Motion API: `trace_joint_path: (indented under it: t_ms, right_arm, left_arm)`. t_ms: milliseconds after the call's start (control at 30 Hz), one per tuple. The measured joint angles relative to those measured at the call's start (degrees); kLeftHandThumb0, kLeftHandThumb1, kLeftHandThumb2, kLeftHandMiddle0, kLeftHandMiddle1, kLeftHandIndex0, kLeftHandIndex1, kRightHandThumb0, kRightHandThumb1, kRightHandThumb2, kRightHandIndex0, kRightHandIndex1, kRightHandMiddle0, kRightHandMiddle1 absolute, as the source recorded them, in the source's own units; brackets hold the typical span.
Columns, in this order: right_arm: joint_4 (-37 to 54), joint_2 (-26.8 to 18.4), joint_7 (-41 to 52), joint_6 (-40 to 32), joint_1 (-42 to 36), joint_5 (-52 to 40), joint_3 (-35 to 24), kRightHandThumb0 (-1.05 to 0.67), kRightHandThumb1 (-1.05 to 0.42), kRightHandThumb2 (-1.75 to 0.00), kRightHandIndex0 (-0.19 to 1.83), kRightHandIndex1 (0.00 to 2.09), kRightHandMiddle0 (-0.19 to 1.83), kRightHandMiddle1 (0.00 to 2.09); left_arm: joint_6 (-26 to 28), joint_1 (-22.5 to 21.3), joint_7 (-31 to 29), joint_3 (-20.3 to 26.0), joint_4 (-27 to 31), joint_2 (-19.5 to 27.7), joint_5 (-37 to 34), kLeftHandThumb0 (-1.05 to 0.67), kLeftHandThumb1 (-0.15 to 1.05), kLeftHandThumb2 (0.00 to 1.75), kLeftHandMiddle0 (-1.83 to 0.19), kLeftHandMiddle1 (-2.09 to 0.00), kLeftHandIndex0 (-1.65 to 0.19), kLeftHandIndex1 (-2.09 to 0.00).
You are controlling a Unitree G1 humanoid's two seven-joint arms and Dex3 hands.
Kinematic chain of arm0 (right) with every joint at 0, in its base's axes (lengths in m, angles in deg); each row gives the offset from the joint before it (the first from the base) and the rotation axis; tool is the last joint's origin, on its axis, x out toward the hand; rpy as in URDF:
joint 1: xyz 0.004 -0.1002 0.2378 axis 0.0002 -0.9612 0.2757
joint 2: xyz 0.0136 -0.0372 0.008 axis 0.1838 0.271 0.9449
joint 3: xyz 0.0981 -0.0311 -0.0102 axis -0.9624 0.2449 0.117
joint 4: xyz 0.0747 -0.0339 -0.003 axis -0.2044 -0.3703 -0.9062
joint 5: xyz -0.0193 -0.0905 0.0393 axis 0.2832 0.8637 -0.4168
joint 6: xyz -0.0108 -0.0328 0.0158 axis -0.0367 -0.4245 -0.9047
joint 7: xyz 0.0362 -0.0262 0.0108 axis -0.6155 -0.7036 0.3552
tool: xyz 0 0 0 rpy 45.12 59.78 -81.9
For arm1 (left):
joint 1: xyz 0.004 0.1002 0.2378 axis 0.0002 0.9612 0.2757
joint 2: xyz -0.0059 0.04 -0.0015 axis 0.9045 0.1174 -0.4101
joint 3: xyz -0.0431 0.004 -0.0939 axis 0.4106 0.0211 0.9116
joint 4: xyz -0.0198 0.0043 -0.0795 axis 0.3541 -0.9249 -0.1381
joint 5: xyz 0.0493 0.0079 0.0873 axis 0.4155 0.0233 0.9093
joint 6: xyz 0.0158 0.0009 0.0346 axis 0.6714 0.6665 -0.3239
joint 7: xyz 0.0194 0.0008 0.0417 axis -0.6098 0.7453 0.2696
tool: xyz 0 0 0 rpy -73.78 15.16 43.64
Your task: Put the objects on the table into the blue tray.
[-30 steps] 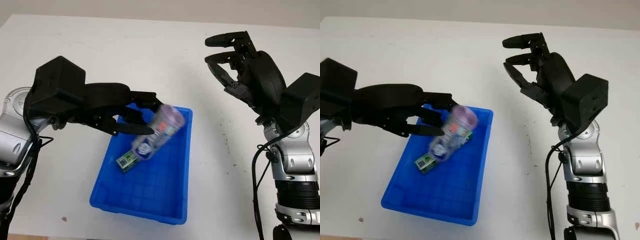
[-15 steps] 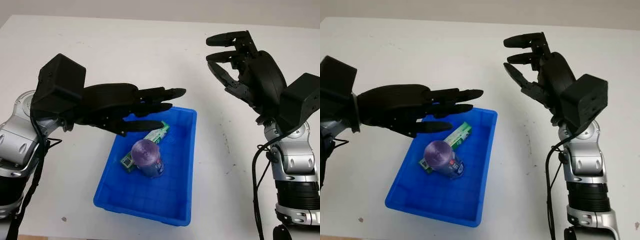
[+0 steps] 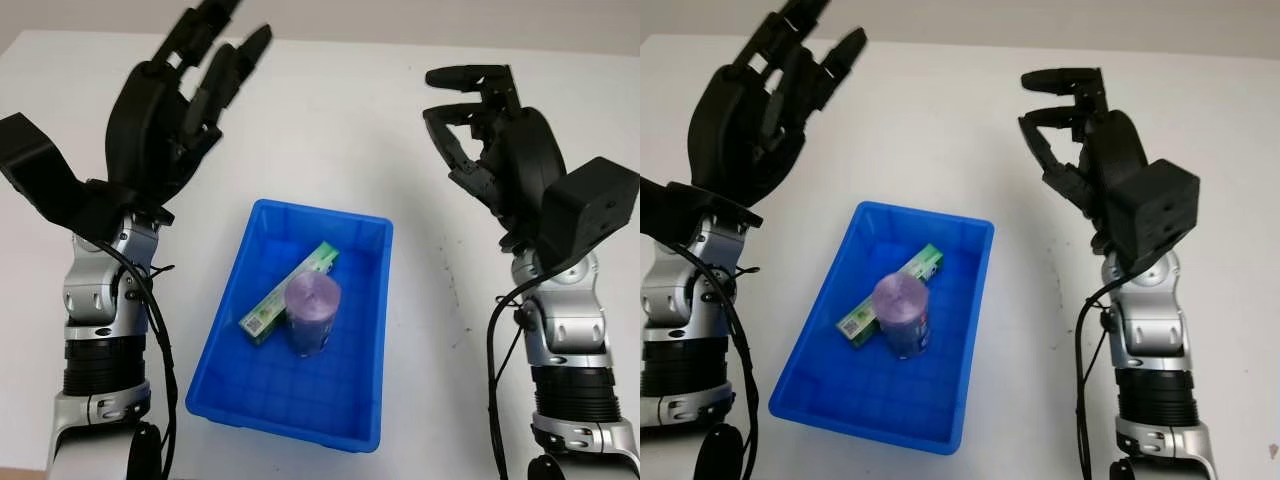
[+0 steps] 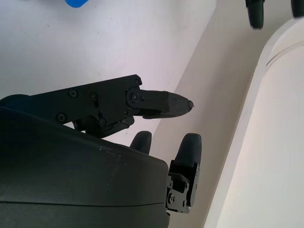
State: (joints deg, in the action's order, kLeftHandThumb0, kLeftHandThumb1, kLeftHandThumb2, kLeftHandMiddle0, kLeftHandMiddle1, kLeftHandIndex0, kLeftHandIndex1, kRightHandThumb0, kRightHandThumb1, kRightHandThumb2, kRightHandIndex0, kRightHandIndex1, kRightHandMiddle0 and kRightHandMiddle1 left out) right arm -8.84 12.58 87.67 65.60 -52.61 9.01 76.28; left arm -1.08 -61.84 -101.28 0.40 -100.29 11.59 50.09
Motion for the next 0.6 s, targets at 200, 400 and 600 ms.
trace_joint_path:
  t_ms: [200,400,600]
  right_arm:
    - [-4.26,2.56,-0.69,0.22,0.64,-3.31,-0.82,-0.6,-1.05,-0.63,-0.19,0.7,-0.19,0.7]
    - [-5.61,2.33,1.11,-0.94,0.85,-5.05,-1.65,-0.68,-1.05,-0.7,-0.19,0.17,-0.18,0.12]
    - [-5.62,2.29,2.47,-2.42,0.91,-6.61,-2.33,-0.7,-1.05,-0.69,-0.19,0.0,-0.19,0.0]
  left_arm:
    - [-4.5,-1.81,-2.16,0.49,-11.79,1.62,1.29,-0.61,1.05,0.59,0.09,-0.02,0.12,-0.02]
    - [-9.37,-2.46,-3.75,-1.97,-20.7,5.76,7.59,-0.69,1.05,0.66,0.19,-0.01,0.19,0.0]
    - [-10.61,-3.79,-6.71,-2.37,-27.2,6.97,7.89,-0.7,1.05,0.68,0.19,0.0,0.19,0.0]
